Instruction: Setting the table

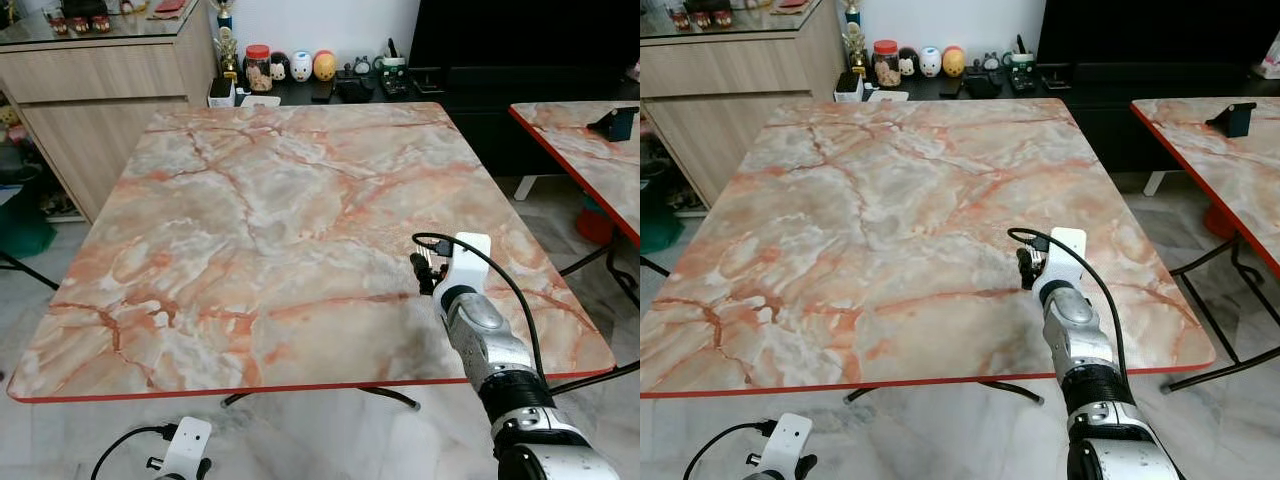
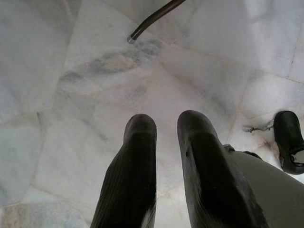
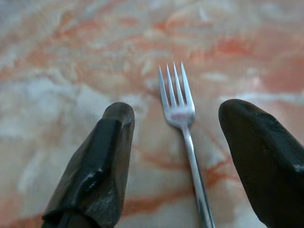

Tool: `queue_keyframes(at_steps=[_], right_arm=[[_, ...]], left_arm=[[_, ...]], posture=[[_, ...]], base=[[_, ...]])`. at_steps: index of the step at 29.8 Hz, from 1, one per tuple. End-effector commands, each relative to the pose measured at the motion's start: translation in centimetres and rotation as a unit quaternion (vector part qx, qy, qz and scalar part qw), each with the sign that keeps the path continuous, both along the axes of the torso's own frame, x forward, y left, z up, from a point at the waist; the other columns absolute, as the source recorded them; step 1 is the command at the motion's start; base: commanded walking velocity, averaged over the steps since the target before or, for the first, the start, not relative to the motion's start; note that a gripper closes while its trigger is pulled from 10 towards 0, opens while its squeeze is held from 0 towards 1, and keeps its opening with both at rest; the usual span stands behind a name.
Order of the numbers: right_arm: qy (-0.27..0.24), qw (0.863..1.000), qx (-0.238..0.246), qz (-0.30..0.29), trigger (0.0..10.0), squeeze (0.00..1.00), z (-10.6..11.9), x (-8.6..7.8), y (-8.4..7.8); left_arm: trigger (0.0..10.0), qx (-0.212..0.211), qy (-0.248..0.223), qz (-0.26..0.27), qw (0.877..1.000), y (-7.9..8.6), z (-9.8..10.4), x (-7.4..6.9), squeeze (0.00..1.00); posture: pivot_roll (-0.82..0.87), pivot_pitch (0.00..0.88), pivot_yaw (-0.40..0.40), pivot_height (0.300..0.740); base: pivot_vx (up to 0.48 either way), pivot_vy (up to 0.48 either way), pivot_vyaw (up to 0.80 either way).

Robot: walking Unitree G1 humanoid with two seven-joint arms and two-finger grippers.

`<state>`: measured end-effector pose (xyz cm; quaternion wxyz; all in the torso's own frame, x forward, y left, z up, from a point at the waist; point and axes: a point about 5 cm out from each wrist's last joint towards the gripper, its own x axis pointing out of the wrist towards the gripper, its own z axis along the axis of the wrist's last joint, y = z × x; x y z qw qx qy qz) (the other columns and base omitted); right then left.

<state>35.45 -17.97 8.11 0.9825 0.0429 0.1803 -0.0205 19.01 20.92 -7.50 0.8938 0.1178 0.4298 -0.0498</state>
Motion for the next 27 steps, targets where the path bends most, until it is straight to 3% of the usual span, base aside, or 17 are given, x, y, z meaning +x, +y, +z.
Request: queue_keyframes(at_steps=[1, 26, 27], right_arm=[[-0.005, 1.000, 0.001, 0.001, 10.0, 0.00, 0.4, 0.4, 0.2], [0.034, 0.999, -0.002, -0.010, 10.0, 0.00, -2.0, -0.5, 0.1], [0.036, 0.999, -0.001, -0.010, 4.7, 0.00, -2.1, -0.6, 0.1]], left_arm=[[10.0, -0.001, 0.006, 0.003, 1.000, 0.1, 0.0, 0.0, 0.00], [10.0, -0.007, 0.016, 0.005, 1.000, 0.0, -0.4, -0.6, 0.00], [10.0, -0.007, 0.017, 0.005, 1.000, -0.1, -0.4, -0.7, 0.00]], posture=[[0.03, 0.000, -0.007, 0.740], [0.04, 0.000, -0.005, 0.740], [0.04, 0.000, -0.005, 0.740]], base=[[0.000, 0.000, 0.00], [0.000, 0.000, 0.00], [0.000, 0.000, 0.00]])
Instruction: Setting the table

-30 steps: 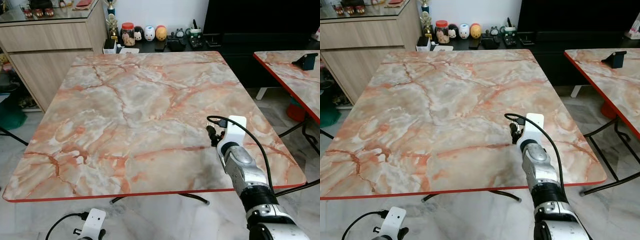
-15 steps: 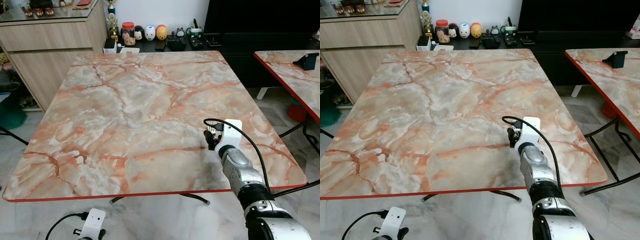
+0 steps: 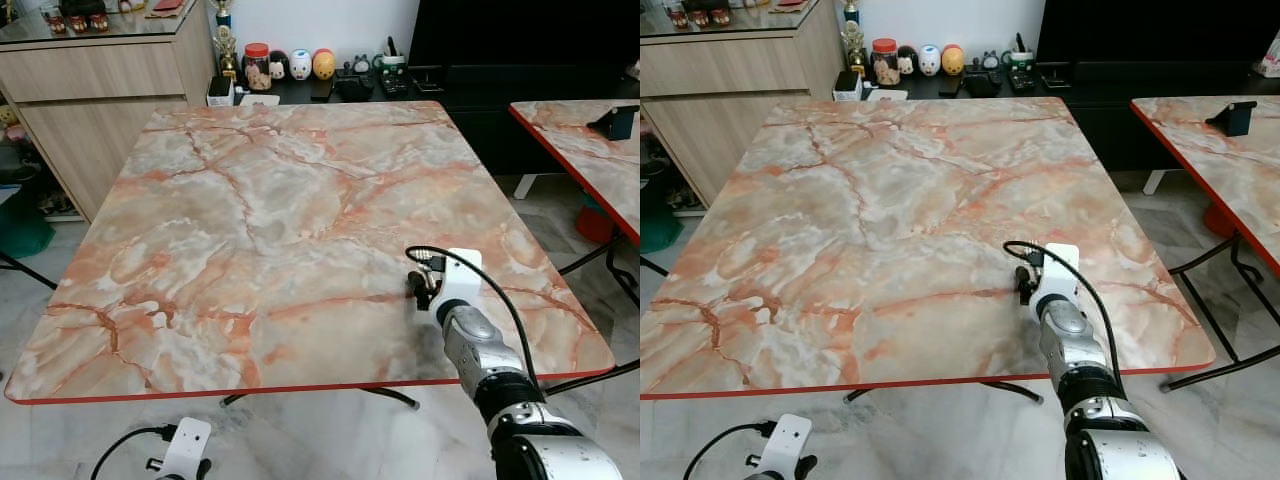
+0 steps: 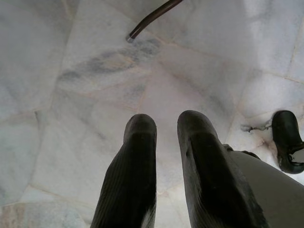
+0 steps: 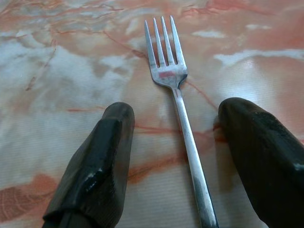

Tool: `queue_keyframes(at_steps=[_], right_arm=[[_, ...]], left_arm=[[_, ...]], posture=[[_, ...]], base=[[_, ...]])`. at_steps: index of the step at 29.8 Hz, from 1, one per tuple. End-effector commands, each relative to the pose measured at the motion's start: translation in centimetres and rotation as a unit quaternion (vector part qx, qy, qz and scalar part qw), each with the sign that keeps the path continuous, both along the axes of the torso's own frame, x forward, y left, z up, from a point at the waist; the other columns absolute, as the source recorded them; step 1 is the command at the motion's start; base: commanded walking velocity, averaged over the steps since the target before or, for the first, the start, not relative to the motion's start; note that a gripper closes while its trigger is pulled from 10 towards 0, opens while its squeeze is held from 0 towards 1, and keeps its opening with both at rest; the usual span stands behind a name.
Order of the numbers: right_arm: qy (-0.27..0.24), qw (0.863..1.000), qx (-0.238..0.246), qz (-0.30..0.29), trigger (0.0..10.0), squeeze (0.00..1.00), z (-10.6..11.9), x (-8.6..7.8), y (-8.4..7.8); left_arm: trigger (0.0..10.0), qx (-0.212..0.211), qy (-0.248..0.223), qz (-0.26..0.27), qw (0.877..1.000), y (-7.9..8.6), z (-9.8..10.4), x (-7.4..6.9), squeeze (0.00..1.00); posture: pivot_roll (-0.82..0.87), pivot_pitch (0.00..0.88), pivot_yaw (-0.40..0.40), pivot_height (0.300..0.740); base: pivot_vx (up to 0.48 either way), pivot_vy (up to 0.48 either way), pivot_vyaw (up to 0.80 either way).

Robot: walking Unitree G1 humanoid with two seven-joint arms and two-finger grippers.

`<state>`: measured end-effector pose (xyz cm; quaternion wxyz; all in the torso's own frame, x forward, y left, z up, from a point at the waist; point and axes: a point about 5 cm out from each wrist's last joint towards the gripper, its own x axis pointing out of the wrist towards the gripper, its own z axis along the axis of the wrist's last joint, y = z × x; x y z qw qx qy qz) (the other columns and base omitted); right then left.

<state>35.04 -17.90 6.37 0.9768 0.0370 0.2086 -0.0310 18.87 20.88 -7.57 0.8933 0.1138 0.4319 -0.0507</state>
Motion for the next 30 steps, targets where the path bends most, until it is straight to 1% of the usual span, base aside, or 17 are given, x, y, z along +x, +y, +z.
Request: queue_keyframes(at_steps=[1, 2, 3, 4, 5, 30], right_arm=[[0.009, 1.000, 0.007, -0.002, 4.7, 0.00, -0.52, -0.28, 0.03], [0.011, 1.000, 0.006, 0.000, 2.5, 0.00, -0.64, -0.35, 0.07], [0.015, 1.000, 0.007, 0.003, 0.7, 0.00, -0.83, -0.45, 0.18], [0.016, 1.000, 0.007, 0.005, 0.7, 0.00, -0.90, -0.49, 0.24], [0.018, 1.000, 0.008, 0.006, 0.0, 0.00, -0.96, -0.53, 0.29], [0.014, 1.000, 0.003, 0.016, 0.0, 0.00, -0.77, -0.38, 0.33]], left_arm=[[10.0, -0.004, 0.015, 0.003, 1.000, -0.04, -0.32, -0.54, 0.00], [10.0, -0.004, 0.015, 0.003, 1.000, -0.04, -0.32, -0.55, 0.00], [10.0, -0.005, 0.015, 0.004, 1.000, -0.05, -0.34, -0.57, 0.00], [10.0, -0.005, 0.016, 0.003, 1.000, -0.06, -0.34, -0.58, 0.00], [10.0, -0.005, 0.016, 0.003, 1.000, -0.07, -0.35, -0.58, 0.00], [10.0, -0.011, 0.018, 0.005, 1.000, -0.26, -0.44, -0.70, 0.00]], posture=[[0.04, 0.000, -0.005, 0.740], [0.04, 0.000, -0.005, 0.740], [0.04, 0.000, -0.005, 0.740], [0.04, 0.000, -0.005, 0.740], [0.04, 0.000, -0.005, 0.740], [0.05, 0.000, -0.012, 0.740]], base=[[0.000, 0.000, 0.00], [0.000, 0.000, 0.00], [0.000, 0.000, 0.00], [0.000, 0.000, 0.00], [0.000, 0.000, 0.00], [0.000, 0.000, 0.00]])
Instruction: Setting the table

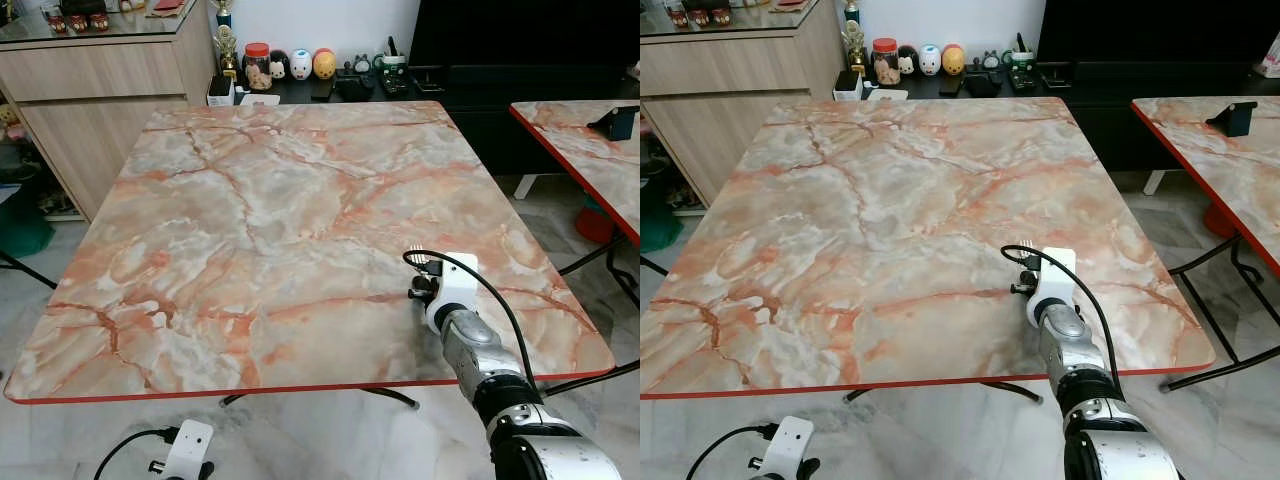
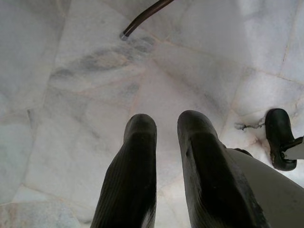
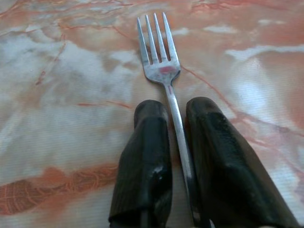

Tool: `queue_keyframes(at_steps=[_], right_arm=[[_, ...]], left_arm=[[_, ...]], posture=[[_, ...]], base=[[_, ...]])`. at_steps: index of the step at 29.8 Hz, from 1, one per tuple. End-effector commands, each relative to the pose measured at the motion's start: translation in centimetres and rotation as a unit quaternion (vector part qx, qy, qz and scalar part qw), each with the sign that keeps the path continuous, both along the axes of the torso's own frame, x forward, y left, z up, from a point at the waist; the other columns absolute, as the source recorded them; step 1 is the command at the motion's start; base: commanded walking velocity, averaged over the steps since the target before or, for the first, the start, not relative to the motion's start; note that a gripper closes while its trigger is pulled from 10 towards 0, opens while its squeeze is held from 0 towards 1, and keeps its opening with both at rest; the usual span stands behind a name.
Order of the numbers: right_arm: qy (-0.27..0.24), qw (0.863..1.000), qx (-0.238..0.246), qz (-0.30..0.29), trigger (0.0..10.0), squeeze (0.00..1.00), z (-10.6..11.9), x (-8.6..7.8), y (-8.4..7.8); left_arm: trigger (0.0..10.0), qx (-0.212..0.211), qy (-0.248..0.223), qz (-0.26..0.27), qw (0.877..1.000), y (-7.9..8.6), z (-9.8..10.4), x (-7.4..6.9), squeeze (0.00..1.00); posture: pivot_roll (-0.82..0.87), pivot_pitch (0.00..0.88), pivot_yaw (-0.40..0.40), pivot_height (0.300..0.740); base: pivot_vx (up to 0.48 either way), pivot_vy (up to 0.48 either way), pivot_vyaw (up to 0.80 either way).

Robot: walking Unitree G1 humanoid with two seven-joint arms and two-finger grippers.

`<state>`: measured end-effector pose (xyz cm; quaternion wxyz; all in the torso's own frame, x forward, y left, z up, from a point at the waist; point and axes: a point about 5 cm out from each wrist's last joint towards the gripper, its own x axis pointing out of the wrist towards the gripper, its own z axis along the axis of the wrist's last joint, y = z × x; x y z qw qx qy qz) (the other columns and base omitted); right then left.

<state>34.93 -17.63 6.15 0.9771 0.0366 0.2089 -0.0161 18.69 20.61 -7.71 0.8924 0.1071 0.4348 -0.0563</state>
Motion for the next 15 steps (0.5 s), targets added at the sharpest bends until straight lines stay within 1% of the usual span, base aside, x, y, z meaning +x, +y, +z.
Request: queue_keyframes(at_steps=[1, 15], right_arm=[[0.013, 1.000, 0.000, 0.000, 0.0, 0.00, -0.52, -0.26, 0.05], [0.009, 1.000, 0.001, 0.005, 0.0, 0.00, -0.53, -0.29, 0.16]], left_arm=[[10.0, -0.003, 0.014, 0.008, 1.000, 0.00, -0.31, -0.53, 0.00], [10.0, -0.003, 0.016, 0.010, 1.000, -0.11, -0.45, -0.76, 0.00]], posture=[[0.05, 0.000, -0.013, 0.740], [0.05, 0.000, -0.020, 0.740]], base=[[0.000, 0.000, 0.00], [0.000, 0.000, 0.00]])
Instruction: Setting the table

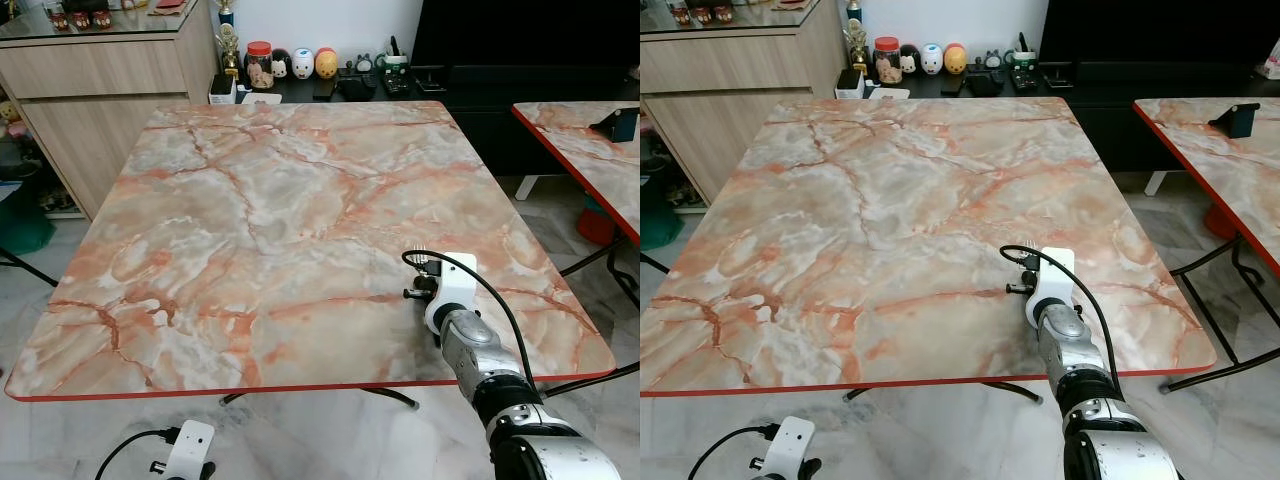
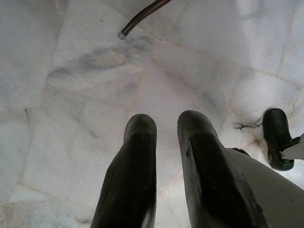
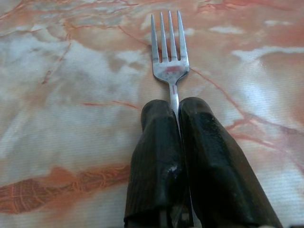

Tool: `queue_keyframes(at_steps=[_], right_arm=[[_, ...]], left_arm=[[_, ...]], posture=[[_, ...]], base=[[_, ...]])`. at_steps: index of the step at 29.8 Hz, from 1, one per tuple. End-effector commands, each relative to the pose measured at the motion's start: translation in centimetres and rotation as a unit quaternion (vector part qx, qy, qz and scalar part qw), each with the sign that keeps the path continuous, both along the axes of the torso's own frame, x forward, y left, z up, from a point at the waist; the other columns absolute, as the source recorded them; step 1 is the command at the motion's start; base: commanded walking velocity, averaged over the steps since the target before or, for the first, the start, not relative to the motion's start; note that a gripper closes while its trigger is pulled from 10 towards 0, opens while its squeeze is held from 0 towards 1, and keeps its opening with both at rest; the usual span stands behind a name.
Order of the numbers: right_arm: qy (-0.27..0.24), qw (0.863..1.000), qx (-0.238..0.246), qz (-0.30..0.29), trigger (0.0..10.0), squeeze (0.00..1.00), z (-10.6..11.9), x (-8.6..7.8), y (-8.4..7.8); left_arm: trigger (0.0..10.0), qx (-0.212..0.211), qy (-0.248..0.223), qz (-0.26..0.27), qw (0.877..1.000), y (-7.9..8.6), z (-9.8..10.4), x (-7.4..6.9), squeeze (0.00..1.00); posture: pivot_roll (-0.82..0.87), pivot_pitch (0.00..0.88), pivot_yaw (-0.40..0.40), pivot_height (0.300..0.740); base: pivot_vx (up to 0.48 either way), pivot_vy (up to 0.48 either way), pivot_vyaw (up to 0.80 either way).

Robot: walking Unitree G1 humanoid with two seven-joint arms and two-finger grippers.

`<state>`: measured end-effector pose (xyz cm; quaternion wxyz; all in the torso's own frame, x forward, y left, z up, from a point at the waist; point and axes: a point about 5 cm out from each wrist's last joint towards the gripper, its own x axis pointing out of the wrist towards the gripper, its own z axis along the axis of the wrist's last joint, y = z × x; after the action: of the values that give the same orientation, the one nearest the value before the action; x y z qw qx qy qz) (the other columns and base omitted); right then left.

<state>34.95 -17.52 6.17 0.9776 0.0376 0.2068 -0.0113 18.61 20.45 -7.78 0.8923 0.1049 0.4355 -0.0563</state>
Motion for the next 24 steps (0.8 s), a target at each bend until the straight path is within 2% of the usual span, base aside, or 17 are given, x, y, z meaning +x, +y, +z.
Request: queue_keyframes(at_steps=[1, 4, 8, 9, 10, 11, 14, 15, 19, 21, 22, 23, 24], right_arm=[[0.009, 1.000, -0.001, 0.001, 0.0, 0.00, -0.5, -0.3, 0.1], [-0.002, 1.000, 0.003, 0.003, 0.0, 0.00, -0.3, -0.2, 0.2], [-0.058, 0.998, 0.012, -0.005, 0.0, 0.00, 0.8, 0.1, 0.2], [-0.101, 0.995, 0.015, -0.002, 4.1, 0.00, 1.8, 0.3, 0.3], [-0.115, 0.993, 0.014, -0.001, 4.1, 0.00, 2.2, 0.4, 0.4], [-0.154, 0.988, 0.008, 0.004, 10.0, 0.00, 3.1, 0.4, 0.4], [-0.206, 0.979, 0.003, 0.011, 10.0, 0.00, 4.3, 0.1, 0.4], [-0.236, 0.972, 0.004, 0.011, 10.0, 0.00, 4.9, -0.2, 0.4], [-0.296, 0.955, 0.009, 0.005, 10.0, 0.00, 6.2, -1.4, 0.1], [-0.333, 0.943, -0.022, 0.007, 10.0, 0.00, 7.2, -2.4, -0.4], [-0.333, 0.943, -0.022, 0.007, 10.0, 0.00, 7.2, -2.4, -0.4], [-0.356, 0.934, -0.037, 0.005, 10.0, 0.00, 7.9, -3.1, -0.7], [-0.364, 0.931, -0.040, 0.003, 10.0, 0.00, 8.1, -3.4, -0.8]], left_arm=[[10.0, -0.001, 0.017, 0.009, 1.000, 0.0, -0.4, -0.7, 0.00], [10.0, 0.000, 0.020, 0.008, 1.000, 0.0, -0.5, -0.9, 0.00], [10.0, 0.003, 0.022, 0.006, 1.000, 0.0, -0.6, -1.1, 0.00], [10.0, 0.006, 0.021, 0.005, 1.000, 0.1, -0.6, -1.1, 0.00], [10.0, 0.007, 0.020, 0.005, 1.000, 0.1, -0.6, -1.1, 0.00], [10.0, 0.009, 0.020, 0.009, 1.000, 0.3, -0.6, -1.2, 0.00], [10.0, 0.012, 0.021, 0.011, 1.000, 0.5, -0.6, -1.3, 0.00], [10.0, 0.013, 0.022, 0.013, 1.000, 0.6, -0.6, -1.3, 0.00], [10.0, 0.012, 0.023, 0.024, 0.999, 0.8, -0.6, -1.5, 0.00], [10.0, 0.012, 0.024, 0.028, 0.999, 0.9, -0.6, -1.5, 0.00], [10.0, 0.012, 0.024, 0.028, 0.999, 0.9, -0.6, -1.5, 0.00], [10.0, 0.011, 0.025, 0.033, 0.999, 1.0, -0.6, -1.6, 0.00], [10.0, 0.011, 0.025, 0.033, 0.999, 1.0, -0.6, -1.6, 0.00]], posture=[[0.05, 0.000, -0.019, 0.740], [0.05, 0.000, -0.018, 0.740], [0.05, 0.000, -0.017, 0.740], [0.05, 0.000, -0.015, 0.740], [0.05, 0.000, -0.015, 0.740], [0.04, 0.000, -0.016, 0.740], [0.04, 0.000, -0.018, 0.740], [0.04, 0.000, -0.020, 0.740], [0.04, 0.000, -0.022, 0.740], [0.04, 0.000, -0.022, 0.740], [0.04, 0.000, -0.022, 0.740], [0.03, 0.000, -0.017, 0.740], [0.03, 0.000, -0.017, 0.740]], base=[[0.000, 0.000, 0.00], [0.000, 0.000, 0.00], [0.000, 0.000, 0.00], [0.000, 0.000, 0.00], [0.000, 0.000, 0.00], [0.000, 0.000, 0.00], [0.000, 0.000, 0.00], [0.000, 0.000, 0.00], [0.000, 0.000, 0.00], [0.000, 0.000, 0.00], [0.000, 0.000, 0.00], [0.000, 0.000, 0.00], [0.000, 0.000, 0.00]])
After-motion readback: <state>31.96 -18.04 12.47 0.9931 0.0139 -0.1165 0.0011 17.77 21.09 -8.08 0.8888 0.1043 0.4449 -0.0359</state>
